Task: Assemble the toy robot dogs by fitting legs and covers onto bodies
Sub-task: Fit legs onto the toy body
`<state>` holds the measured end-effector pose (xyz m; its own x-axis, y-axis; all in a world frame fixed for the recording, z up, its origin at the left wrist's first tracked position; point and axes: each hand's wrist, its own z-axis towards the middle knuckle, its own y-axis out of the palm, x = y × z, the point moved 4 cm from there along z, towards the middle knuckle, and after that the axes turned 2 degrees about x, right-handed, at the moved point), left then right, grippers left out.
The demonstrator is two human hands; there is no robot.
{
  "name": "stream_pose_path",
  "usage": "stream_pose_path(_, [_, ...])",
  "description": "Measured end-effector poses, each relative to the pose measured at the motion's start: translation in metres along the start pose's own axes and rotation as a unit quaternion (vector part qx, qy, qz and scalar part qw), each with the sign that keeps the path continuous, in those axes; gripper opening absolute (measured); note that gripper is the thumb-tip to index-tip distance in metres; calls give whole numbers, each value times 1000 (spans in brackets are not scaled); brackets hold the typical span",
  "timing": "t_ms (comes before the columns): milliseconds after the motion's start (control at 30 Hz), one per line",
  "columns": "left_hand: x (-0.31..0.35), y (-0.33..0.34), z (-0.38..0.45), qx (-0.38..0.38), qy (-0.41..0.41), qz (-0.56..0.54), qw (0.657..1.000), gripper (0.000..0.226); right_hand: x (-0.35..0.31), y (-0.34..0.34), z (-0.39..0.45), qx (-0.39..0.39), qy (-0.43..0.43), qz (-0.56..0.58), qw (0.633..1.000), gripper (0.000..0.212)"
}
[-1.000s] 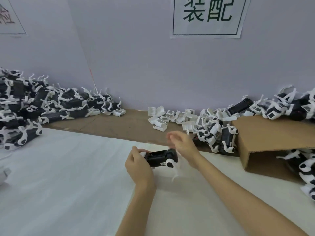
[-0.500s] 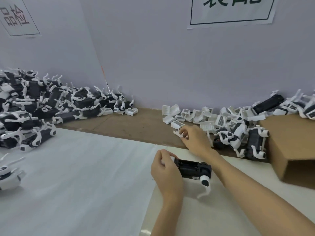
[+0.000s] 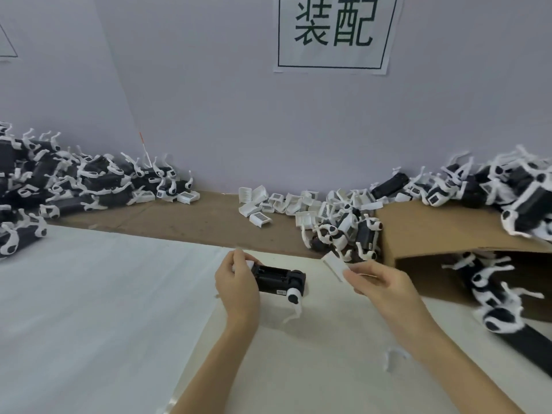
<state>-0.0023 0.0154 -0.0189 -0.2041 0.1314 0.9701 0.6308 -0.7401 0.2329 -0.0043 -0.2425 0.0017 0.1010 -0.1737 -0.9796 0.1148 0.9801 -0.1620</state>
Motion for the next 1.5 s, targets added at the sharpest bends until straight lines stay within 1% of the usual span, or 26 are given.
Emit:
stream_pose_path(133, [6, 5, -21, -48, 12, 14, 999, 37, 26, -9, -23, 16, 68, 164, 984, 19])
stream_pose_path(200, [9, 8, -31, -69, 11, 12, 997, 39, 30, -8, -26, 14, 73, 164, 984, 24])
stream_pose_path(267, [10, 13, -40, -90, 14, 13, 996, 41, 35, -9, -26, 24, 70, 135, 988, 36])
stream_pose_path(300, [9, 14, -43, -99, 17, 14, 995, 43, 36, -9, -25, 24, 70, 133, 988, 39])
stream_pose_path(333, [9, 17, -45, -106, 23, 15, 994, 44, 36, -9, -23, 17, 71, 151, 986, 37])
stream_pose_path(400, [7, 20, -50, -122, 40, 19, 992, 48, 35, -8, -20, 2, 79, 232, 970, 34])
stream_pose_path(467, [6, 23, -53, -136, 55, 25, 989, 54, 32, -9, -20, 14, 93, 301, 949, 33])
stream_pose_path(533, [7, 25, -55, -142, 61, 22, 988, 60, 25, -10, -24, 20, 81, 326, 942, 28])
stream_pose_path(600, [8, 27, -57, -151, 62, 15, 987, 65, 16, -9, -31, 17, 38, 287, 957, 24])
stream_pose_path(667, [10, 29, -58, -164, 61, 13, 984, 69, 6, -7, -38, 21, -14, 193, 981, 22])
stream_pose_path(733, [12, 31, -61, -179, 57, 9, 982, 68, -3, -1, -45, 12, -89, 80, 993, 23])
stream_pose_path(800, [15, 34, -65, -195, 61, 9, 979, 68, -4, 10, -53, -7, -163, -19, 986, 32])
stream_pose_path(833, [17, 34, -67, -202, 64, 11, 977, 69, -3, 17, -56, -9, -197, -75, 978, 38])
stream_pose_path(900, [18, 34, -69, -211, 62, 15, 975, 69, -1, 29, -61, -1, -258, -183, 949, 49])
stream_pose_path(933, [19, 34, -69, -214, 59, 15, 975, 69, -1, 32, -63, 5, -279, -214, 936, 51])
stream_pose_path(1067, [19, 33, -69, -227, 39, 18, 973, 64, -2, 33, -65, 14, -331, -276, 902, 55])
stream_pose_path(1133, [18, 32, -68, -235, 40, 27, 971, 59, -2, 35, -69, 14, -356, -331, 874, 63])
stream_pose_path(1200, [20, 32, -66, -256, 61, 58, 963, 53, -3, 37, -71, 22, -376, -376, 847, 75])
stream_pose_path(1233, [21, 32, -66, -271, 73, 78, 956, 51, -4, 37, -71, 25, -375, -377, 846, 79])
stream_pose_path(1300, [24, 32, -64, -304, 104, 121, 939, 50, -6, 34, -70, 29, -361, -349, 864, 79])
stream_pose_path(1367, [26, 32, -63, -319, 148, 164, 922, 47, -7, 31, -69, 37, -357, -328, 874, 70])
stream_pose_path(1433, [26, 33, -62, -317, 193, 196, 907, 37, -8, 29, -69, 45, -357, -322, 876, 60])
stream_pose_path(1500, [26, 34, -62, -315, 215, 208, 901, 31, -7, 29, -69, 51, -356, -319, 877, 57])
